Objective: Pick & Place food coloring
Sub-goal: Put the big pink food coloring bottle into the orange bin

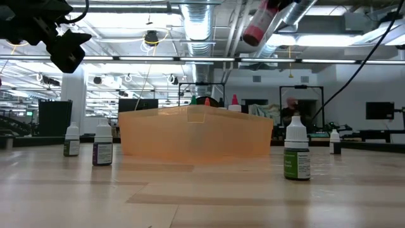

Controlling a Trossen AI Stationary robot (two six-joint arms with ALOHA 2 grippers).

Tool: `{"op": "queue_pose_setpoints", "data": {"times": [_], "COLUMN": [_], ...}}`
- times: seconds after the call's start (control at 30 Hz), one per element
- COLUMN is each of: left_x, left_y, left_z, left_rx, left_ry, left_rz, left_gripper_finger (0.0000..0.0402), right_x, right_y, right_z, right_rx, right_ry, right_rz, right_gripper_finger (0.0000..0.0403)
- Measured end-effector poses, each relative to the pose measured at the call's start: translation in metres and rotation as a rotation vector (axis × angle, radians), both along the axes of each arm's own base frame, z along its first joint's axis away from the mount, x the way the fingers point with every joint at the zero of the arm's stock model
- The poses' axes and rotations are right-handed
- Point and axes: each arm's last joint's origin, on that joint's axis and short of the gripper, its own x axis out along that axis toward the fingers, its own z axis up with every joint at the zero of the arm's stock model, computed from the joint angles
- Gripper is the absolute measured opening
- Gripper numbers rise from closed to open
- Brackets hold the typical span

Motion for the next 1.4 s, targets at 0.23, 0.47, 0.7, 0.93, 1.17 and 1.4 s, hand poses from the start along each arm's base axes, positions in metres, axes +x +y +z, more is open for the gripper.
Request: {"op": "queue_pose_setpoints", "data": {"times": [0.23, 0.47, 0.7, 0.93, 1.17, 1.4], "left_x": [0.000, 0.000, 0.000, 0.000, 0.000, 0.000], "left_y": [0.000, 0.000, 0.000, 0.000, 0.000, 0.000], "left_z": [0.000, -0.001, -0.001, -0.001, -0.002, -0.002], "left_rx": [0.000, 0.000, 0.001, 0.002, 0.003, 0.001], "left_ry": [0.001, 0.005, 0.008, 0.014, 0.020, 0.021], "left_rz": [0.001, 0.003, 0.003, 0.003, 0.002, -0.018], "left_gripper_finger": [0.0224, 0.0224, 0.0224, 0.0224, 0.0224, 0.0224], "right_x": [0.020, 0.044, 0.062, 0.071, 0.067, 0.069], "right_y": [-0.015, -0.018, -0.016, -0.016, -0.022, -0.029], "right_z": [-0.020, -0.052, -0.078, -0.098, -0.120, -0.133], "right_rx": [-0.006, -0.060, -0.106, -0.143, -0.141, -0.133], "right_ry": [0.084, 0.241, 0.346, 0.380, 0.414, 0.392], "right_rz": [-0.066, -0.024, 0.035, 0.048, 0.033, 0.013], "right_gripper_finger": [0.0135, 0.0141, 0.0137, 0.0146, 0.0140, 0.0145]}}
